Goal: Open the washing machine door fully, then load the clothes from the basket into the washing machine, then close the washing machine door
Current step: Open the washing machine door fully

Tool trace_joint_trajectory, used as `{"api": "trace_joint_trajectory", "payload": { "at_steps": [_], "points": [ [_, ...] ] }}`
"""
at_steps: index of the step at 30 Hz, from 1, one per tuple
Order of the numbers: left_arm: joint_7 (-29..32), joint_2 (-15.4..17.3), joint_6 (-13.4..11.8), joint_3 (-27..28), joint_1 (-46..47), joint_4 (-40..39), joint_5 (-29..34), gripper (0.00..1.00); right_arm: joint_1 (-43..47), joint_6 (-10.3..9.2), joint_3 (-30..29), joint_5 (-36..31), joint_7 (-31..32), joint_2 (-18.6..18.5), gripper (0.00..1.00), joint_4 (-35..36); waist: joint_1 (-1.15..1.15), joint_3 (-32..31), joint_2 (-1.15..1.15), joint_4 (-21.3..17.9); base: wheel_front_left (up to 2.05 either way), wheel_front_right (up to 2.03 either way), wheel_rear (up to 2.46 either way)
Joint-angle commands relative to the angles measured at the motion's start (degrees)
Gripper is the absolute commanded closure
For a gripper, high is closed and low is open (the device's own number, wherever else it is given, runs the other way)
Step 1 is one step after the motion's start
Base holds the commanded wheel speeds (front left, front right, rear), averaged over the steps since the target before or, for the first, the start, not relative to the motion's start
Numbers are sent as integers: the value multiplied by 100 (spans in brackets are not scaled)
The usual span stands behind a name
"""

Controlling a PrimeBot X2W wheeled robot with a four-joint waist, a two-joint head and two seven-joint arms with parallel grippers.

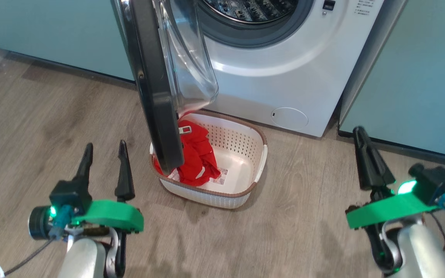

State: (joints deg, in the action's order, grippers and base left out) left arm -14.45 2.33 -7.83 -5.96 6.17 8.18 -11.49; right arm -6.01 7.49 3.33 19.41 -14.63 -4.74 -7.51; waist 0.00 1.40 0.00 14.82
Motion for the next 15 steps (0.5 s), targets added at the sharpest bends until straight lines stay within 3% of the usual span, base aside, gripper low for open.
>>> {"api": "trace_joint_trajectory", "payload": {
  "at_steps": [1, 7, 9, 15],
  "points": [
    [-55, 54, 6, 153, 113, -213, 61, 0, -159, 0, 105, -49, -36, 34, 100, 223, 0, -5, 0, -2, 0, 0, 0],
    [-55, 54, 70, 112, -54, -212, 156, 0, 195, 0, 52, -251, -36, 145, 100, 164, 0, -68, 0, -27, 0, 0, 0],
    [-55, 54, 82, 111, -112, -198, 169, 0, 238, 0, 13, -333, -36, 160, 0, 170, 0, -90, 0, -35, 0, 0, 0],
    [-55, 54, 151, 72, -190, -237, 278, 0, 268, 0, -25, -278, -37, 181, 0, 109, 0, -136, 0, -6, 0, 0, 0]
  ]
}}
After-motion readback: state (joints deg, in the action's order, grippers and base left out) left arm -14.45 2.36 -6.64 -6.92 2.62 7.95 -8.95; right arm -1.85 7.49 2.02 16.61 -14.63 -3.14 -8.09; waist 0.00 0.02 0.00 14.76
